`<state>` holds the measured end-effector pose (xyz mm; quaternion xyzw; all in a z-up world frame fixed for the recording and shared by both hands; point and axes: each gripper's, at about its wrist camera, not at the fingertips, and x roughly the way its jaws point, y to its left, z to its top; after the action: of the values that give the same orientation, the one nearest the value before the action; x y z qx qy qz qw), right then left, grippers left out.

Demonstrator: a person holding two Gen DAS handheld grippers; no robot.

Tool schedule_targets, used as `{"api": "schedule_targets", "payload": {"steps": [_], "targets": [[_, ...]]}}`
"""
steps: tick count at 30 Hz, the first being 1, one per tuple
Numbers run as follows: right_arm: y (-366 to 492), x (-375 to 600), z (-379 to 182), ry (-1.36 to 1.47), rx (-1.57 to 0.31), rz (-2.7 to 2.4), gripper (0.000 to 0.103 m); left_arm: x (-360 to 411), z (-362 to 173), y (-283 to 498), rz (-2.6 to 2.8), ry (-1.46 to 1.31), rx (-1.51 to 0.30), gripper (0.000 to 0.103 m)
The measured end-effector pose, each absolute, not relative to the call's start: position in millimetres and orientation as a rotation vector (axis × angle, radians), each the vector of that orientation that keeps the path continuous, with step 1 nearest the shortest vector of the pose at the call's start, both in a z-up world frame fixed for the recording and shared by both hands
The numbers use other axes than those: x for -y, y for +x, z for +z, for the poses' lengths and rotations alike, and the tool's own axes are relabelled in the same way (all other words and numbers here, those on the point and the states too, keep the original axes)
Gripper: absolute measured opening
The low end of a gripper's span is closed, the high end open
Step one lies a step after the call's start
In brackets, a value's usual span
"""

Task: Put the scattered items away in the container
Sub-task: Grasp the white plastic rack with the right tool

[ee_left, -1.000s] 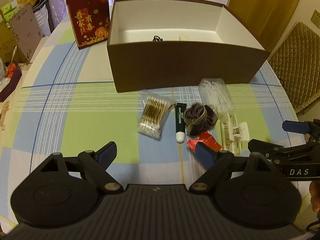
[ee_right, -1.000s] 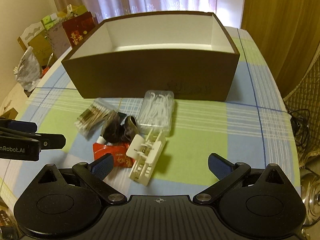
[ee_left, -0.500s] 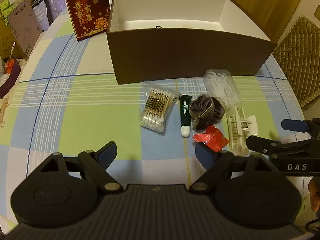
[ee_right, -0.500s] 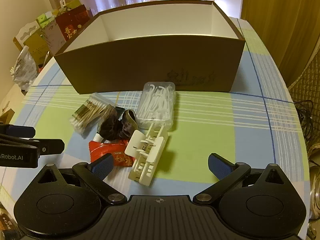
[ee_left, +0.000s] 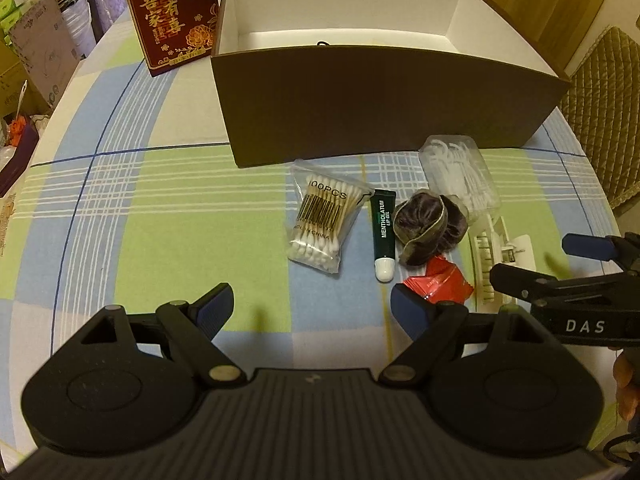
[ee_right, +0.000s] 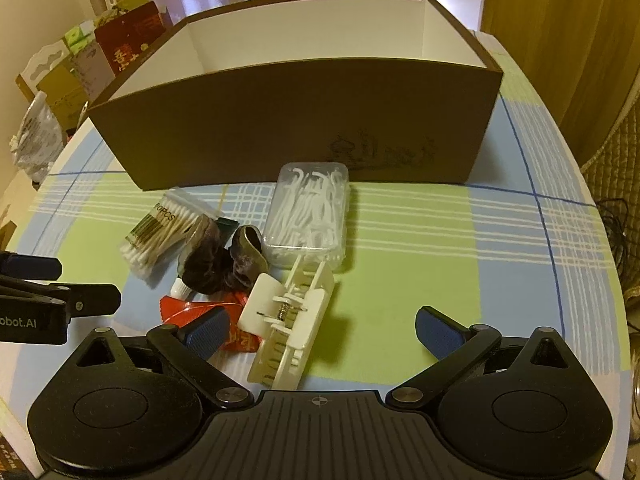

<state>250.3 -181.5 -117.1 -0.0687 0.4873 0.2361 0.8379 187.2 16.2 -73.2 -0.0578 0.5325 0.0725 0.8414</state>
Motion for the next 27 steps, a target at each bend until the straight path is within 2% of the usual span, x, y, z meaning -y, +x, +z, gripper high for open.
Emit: {"api": "schedule_targets", "payload": {"steps": [3, 4, 6, 8, 9, 10, 11, 13, 18, 25, 27], "targets": [[252, 178, -121, -0.152, -1.026, 0.508, 0.103, -18, -75, 190, 0.154, -0.120, -1.128, 0.083], [253, 177, -122, -0.157, -1.022, 0.512, 0.100, -18, -76, 191, 0.154, -0.120, -1.130, 0.083], [253, 174, -127, -0.173, -1.024, 0.523, 0.083, -20, -78, 192, 0.154, -0.121, -1.134, 0.083], [255, 174, -132, -0.180, -1.038, 0.526, 0.083, -20, -79, 193, 0.155, -0.121, -1.137, 0.083], [255, 175, -134, -0.183, -1.039, 0.525, 0.077, -21, -80, 193, 0.153, -0.121, -1.137, 0.083], [255, 175, -135, -0.187, -1.040, 0.526, 0.058, -21, -80, 194, 0.152, -0.121, -1.137, 0.083], [256, 176, -136, -0.192, -1.048, 0.524, 0.050, -21, -81, 194, 0.151, -0.119, -1.136, 0.083], [258, 179, -138, -0.192, -1.056, 0.506, 0.046, -22, -82, 196, 0.151, -0.113, -1.133, 0.082], [262, 192, -138, -0.183, -1.061, 0.470, 0.045, -24, -87, 203, 0.141, -0.101, -1.097, 0.077], [264, 200, -139, -0.169, -1.071, 0.436, 0.045, -24, -98, 226, 0.099, -0.054, -1.081, 0.056], [264, 202, -138, -0.169, -1.071, 0.432, 0.045, -22, -102, 231, 0.080, -0.042, -1.083, 0.047]]}}
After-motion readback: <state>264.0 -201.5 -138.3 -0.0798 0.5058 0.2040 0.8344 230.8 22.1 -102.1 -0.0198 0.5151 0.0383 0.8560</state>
